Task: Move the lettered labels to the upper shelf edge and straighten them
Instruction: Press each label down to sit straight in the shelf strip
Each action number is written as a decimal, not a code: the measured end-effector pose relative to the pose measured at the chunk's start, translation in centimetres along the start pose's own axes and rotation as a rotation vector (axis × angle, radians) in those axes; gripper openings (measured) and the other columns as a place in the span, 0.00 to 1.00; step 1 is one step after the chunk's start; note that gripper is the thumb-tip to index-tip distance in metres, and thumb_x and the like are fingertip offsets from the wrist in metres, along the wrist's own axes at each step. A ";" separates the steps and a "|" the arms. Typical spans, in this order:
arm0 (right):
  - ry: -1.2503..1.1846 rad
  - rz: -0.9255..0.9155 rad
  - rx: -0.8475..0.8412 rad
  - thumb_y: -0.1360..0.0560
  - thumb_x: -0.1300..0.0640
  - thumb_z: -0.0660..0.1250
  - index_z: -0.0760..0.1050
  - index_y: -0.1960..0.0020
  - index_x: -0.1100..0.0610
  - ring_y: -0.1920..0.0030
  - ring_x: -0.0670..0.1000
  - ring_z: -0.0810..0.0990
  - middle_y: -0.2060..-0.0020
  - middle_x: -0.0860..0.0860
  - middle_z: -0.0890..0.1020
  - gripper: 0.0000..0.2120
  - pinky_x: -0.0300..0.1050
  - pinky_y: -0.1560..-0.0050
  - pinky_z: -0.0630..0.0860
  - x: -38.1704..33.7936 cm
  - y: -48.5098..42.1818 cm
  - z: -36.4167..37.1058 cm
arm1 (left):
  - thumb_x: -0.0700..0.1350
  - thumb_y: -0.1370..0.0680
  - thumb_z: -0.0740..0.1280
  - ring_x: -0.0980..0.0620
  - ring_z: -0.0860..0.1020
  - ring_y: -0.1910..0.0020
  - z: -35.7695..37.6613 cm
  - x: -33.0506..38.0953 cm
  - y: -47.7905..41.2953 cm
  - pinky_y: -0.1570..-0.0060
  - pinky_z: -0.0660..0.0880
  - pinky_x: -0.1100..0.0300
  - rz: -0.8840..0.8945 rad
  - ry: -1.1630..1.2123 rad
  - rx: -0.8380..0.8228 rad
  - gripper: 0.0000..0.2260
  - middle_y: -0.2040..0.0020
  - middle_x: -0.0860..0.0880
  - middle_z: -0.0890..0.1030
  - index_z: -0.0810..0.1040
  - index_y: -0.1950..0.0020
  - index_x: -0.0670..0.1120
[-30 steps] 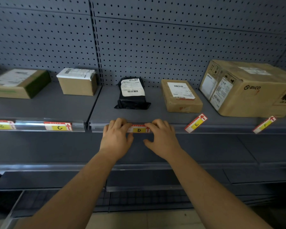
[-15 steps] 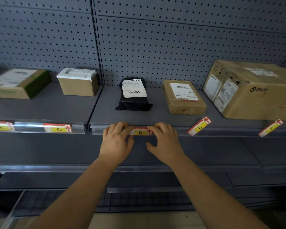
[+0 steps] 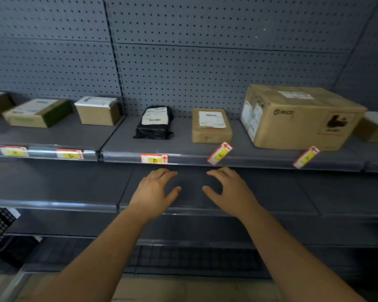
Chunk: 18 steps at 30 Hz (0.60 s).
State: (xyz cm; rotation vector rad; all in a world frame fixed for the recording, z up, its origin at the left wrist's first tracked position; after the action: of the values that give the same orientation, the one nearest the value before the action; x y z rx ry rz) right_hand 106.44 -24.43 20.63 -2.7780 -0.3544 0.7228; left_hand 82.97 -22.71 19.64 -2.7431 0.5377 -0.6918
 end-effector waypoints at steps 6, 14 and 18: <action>-0.036 0.045 -0.016 0.24 0.42 0.64 0.69 0.30 0.50 0.34 0.49 0.69 0.34 0.48 0.72 0.25 0.43 0.36 0.68 3.2 4.1 -3.8 | 0.56 0.24 0.63 0.49 0.70 0.37 2.4 6.3 1.1 0.37 0.68 0.48 -0.007 0.057 0.015 0.21 0.37 0.50 0.74 0.72 0.34 0.48; -0.001 0.018 -0.015 0.24 0.42 0.65 0.69 0.30 0.47 0.32 0.47 0.66 0.33 0.47 0.71 0.25 0.45 0.33 0.67 5.5 2.1 -5.4 | 0.54 0.23 0.64 0.51 0.69 0.36 3.6 7.2 -2.5 0.36 0.67 0.50 -0.004 0.077 0.017 0.19 0.36 0.51 0.73 0.72 0.34 0.50; 0.010 0.006 0.011 0.24 0.43 0.65 0.69 0.30 0.47 0.35 0.47 0.68 0.36 0.47 0.72 0.24 0.44 0.37 0.69 6.0 -1.1 -5.6 | 0.52 0.24 0.65 0.49 0.72 0.39 4.2 6.4 -5.5 0.38 0.69 0.50 0.006 0.089 0.049 0.17 0.39 0.51 0.75 0.74 0.36 0.49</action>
State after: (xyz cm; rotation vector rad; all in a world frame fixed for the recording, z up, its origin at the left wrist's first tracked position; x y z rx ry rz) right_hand 114.14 -22.67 23.06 -2.7730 -0.3396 0.7092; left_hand 91.84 -19.70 20.50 -2.6744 0.5411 -0.8182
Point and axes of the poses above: each hand's wrist, its own y-axis away from the middle knuckle, its own z-axis out of the palm, x = y × z, the point moved 1 cm from there along -y, towards the middle knuckle
